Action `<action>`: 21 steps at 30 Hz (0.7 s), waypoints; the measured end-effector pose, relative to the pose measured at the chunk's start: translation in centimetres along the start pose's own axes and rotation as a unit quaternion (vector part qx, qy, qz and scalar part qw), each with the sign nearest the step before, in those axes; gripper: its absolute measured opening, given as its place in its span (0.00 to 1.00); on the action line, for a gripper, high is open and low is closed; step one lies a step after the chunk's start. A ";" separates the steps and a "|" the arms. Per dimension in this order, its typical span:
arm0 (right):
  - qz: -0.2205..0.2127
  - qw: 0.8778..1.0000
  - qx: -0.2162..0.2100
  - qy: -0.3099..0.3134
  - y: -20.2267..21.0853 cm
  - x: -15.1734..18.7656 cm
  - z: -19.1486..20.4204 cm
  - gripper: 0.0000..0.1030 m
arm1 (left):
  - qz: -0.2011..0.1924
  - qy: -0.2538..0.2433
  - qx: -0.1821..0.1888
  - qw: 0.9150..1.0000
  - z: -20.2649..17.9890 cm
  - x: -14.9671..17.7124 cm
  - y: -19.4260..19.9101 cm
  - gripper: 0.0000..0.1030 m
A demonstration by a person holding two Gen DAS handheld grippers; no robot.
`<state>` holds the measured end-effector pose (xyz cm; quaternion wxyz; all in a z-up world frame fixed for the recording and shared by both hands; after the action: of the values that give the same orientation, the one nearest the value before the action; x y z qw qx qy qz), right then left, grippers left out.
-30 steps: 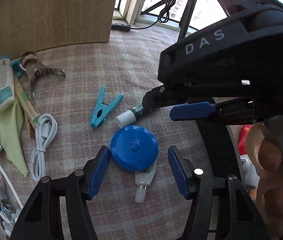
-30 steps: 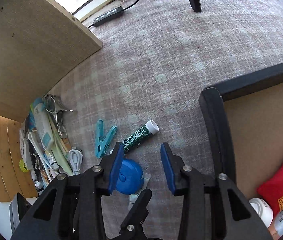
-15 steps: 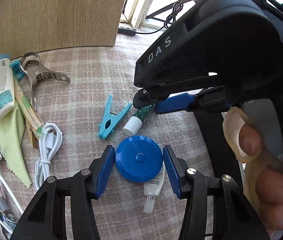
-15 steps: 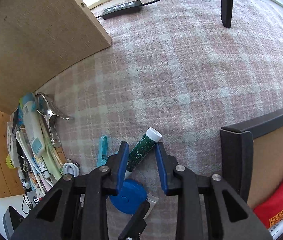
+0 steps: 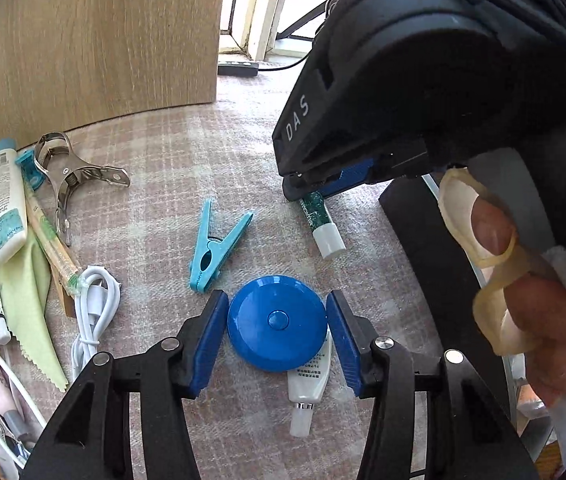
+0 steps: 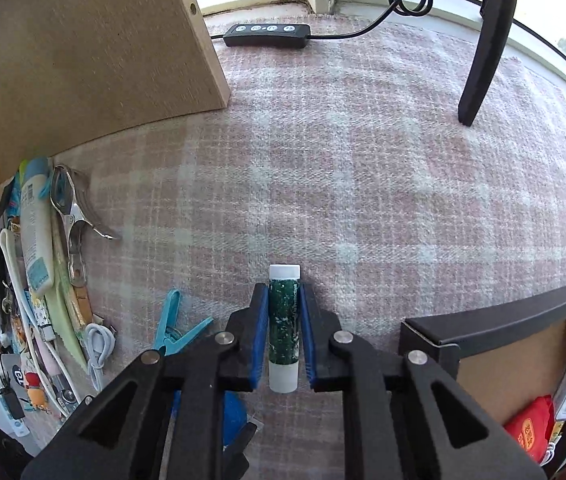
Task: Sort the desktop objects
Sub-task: 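Grasp the green lip balm with the right tool while the left tool grasps the blue tape measure, then carry the lip balm and blue tape measure into the tray and release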
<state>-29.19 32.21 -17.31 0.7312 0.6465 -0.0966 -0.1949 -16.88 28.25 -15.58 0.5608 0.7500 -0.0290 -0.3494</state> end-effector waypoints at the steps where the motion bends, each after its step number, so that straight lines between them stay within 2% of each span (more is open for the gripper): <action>1: -0.002 1.000 0.000 -0.005 0.2 -0.1 -0.5 0.15 | 0.000 -0.009 -0.005 1.000 -0.4 -0.1 -0.1 0.46; 5: -0.007 1.000 -0.011 -0.013 1.0 -0.1 -2.0 0.15 | -0.001 -0.021 -0.018 1.000 -1.2 -0.3 -0.3 0.46; 11: -0.022 0.999 -0.032 -0.033 2.2 1.5 -3.5 0.15 | -0.001 0.010 -0.005 1.000 -0.4 -0.4 0.3 0.46; 16: -0.042 0.996 -0.068 -0.045 5.1 1.9 -5.1 0.15 | -0.015 0.036 0.006 0.999 0.0 -1.1 2.1 0.46; 18: -0.053 0.994 -0.080 -0.048 6.8 2.2 -5.7 0.15 | -0.024 0.037 0.013 0.999 0.8 -0.6 3.4 0.46; 21: -0.071 0.992 -0.089 -0.056 8.2 3.7 -6.3 0.15 | -0.036 0.032 0.030 0.998 -0.3 -0.5 5.4 0.46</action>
<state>-22.05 37.15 -10.56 0.7637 0.5718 -0.0733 -0.2905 -15.22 26.74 -10.62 0.5258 0.7780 0.0052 -0.3438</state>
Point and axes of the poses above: each gripper's, at about its wrist camera, not at the fingertips, and y roughly against the way its jaws point, z to its left, x to its underside, the point moved 2 cm from there along -y, roughly the way its jaws point, and after that the axes turned 8 degrees about -y, right-handed, at the moved point
